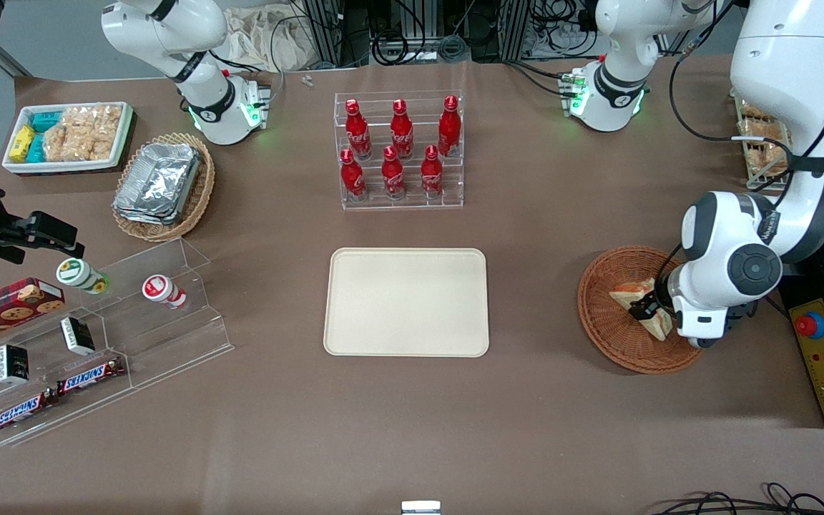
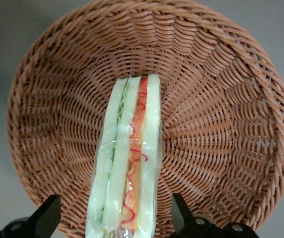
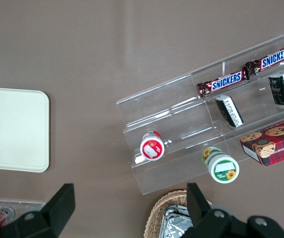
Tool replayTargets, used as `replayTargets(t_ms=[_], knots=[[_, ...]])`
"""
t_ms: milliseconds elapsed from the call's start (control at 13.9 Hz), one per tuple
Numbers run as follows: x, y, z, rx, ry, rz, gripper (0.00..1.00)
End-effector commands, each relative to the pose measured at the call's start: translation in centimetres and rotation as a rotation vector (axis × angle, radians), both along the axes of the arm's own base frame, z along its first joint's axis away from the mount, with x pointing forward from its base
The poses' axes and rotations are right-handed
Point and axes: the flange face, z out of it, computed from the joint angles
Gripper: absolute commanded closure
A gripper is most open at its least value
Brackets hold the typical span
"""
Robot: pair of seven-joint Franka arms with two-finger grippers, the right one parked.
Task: Place sandwich from basket to tray
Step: 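Lower the left gripper and close it on the sandwich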
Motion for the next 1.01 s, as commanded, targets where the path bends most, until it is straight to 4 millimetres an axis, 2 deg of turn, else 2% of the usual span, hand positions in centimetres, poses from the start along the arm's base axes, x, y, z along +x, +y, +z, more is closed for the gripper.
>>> replayTargets(t_ms=[0, 72, 144, 288, 360, 432, 649, 721, 793, 937], knots=[[-0.9, -0.3, -2.0, 0.004, -0.033, -0.003, 0.00], [-0.7, -0.3, -2.6, 0.002, -0.033, -0.002, 0.00], [-0.4, -0.3, -2.8, 0.000, -0.034, -0.002, 0.10], [-0.1, -0.4, -2.6, -0.002, -0.040, 0.003, 0.74], [0.0, -0.4, -2.5, 0.001, -0.043, 0.026, 0.95], [0.3, -0.4, -2.6, 0.002, -0.048, 0.041, 1.00], [0.6, -0.4, -2.4, 0.003, -0.050, 0.056, 1.00], [0.7, -0.4, -1.6, 0.007, -0.052, 0.054, 1.00], [0.8, -0.2, -0.5, 0.018, -0.031, 0.053, 1.00], [2.2, 0.5, 4.4, 0.042, 0.021, 0.034, 1.00]])
